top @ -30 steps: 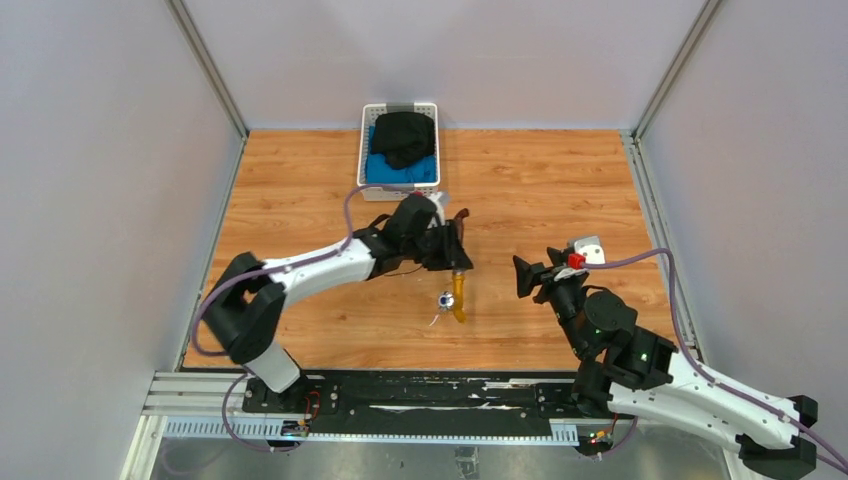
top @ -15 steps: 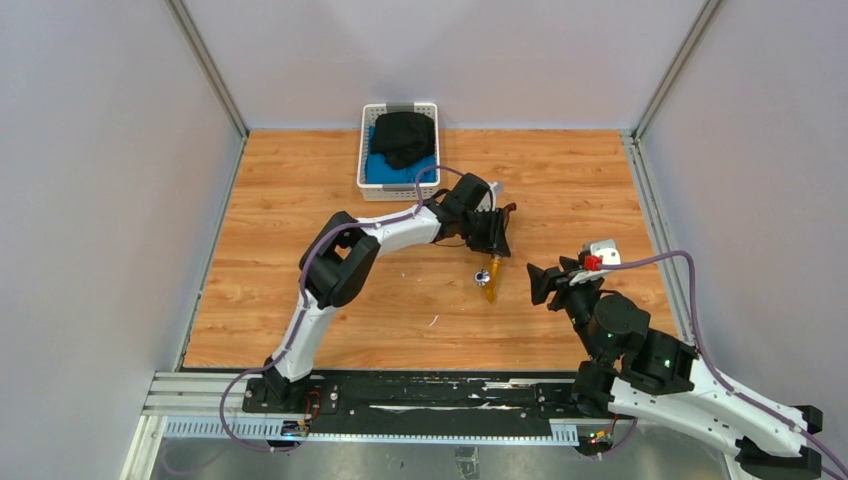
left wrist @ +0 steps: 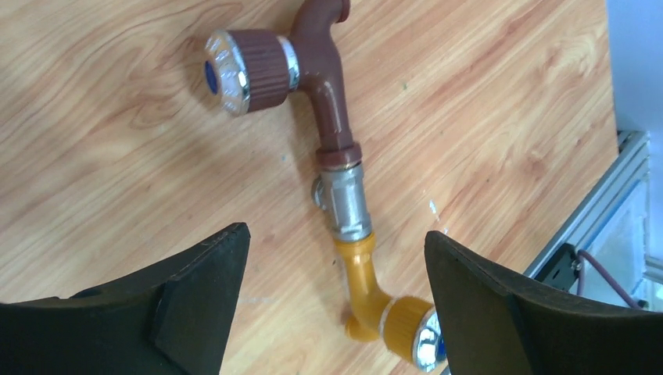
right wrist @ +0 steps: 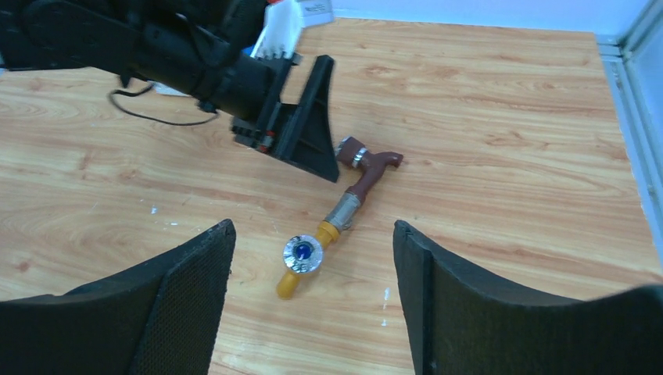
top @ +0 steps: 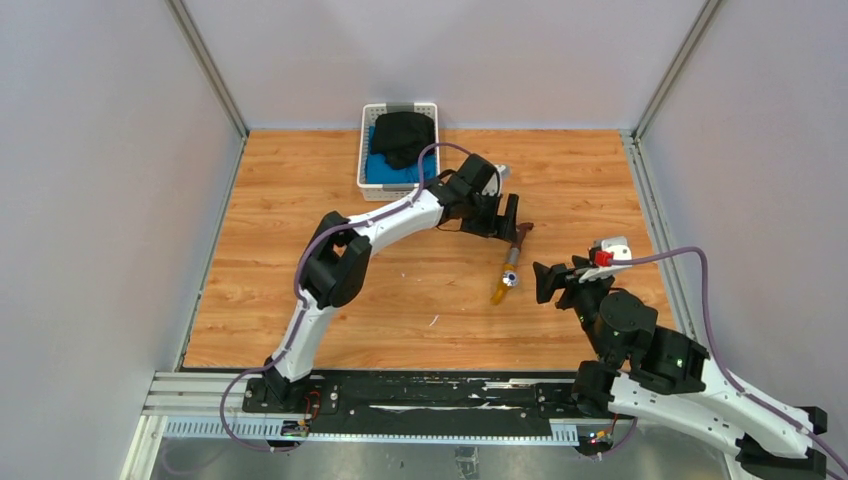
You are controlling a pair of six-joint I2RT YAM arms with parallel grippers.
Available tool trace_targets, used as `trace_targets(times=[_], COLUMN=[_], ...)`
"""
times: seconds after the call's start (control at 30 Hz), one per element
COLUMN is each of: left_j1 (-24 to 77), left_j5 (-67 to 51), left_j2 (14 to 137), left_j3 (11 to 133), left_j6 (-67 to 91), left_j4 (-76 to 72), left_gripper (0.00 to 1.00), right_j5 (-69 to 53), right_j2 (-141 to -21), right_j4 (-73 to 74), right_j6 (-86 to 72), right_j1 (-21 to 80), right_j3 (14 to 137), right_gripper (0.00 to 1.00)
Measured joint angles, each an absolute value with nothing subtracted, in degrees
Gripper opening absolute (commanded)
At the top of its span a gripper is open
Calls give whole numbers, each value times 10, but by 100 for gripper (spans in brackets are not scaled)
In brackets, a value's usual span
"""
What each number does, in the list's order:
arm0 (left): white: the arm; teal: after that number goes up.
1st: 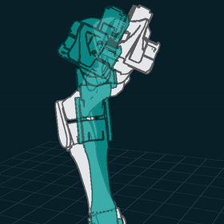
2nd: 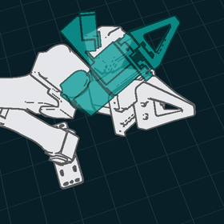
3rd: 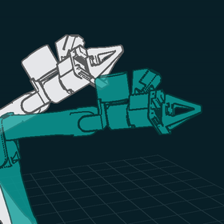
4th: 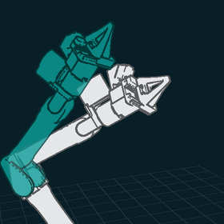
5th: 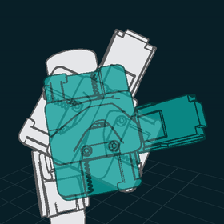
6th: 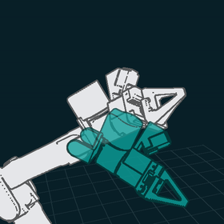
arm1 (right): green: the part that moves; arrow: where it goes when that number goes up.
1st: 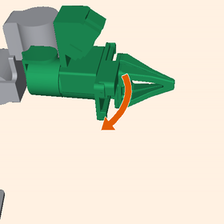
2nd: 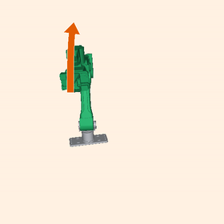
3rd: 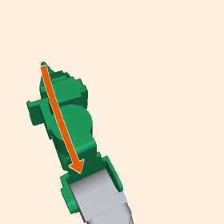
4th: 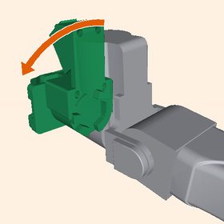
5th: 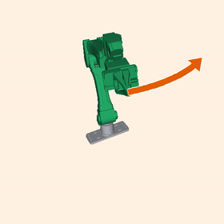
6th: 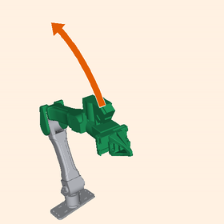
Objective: Install the water faucets
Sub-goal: Reset both arms
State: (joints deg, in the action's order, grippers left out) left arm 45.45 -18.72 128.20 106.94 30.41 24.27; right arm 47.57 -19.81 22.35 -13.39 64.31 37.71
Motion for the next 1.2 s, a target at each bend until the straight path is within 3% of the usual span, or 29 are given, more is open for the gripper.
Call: trace_targets(times=[0.2, 0.4, 0.6, 0.7, 0.93, 1.2], left_j1=[455, 455, 454, 454, 453, 453], left_j5=[-112, -13, 80, 116, 221, 341], left_j2=[1173, 908, 637, 575, 426, 247], left_j3=[1009, 828, 608, 553, 498, 472], left_j6=[263, 243, 236, 234, 281, 354], left_j4=[293, 272, 217, 231, 334, 452], left_gripper=[88, 96, 100, 100, 100, 100], right_j5=[532, 567, 434, 354, 320, 362], right_j2=[-259, -305, -381, -442, -577, -556], right_j4=[262, 264, 264, 270, 340, 380], right_j6=[-159, -164, -179, -203, -279, -305], right_j1=[643, 626, 432, 344, 274, 274], right_j3=[426, 430, 456, 479, 566, 576], right_gripper=[84, 89, 90, 90, 91, 91])
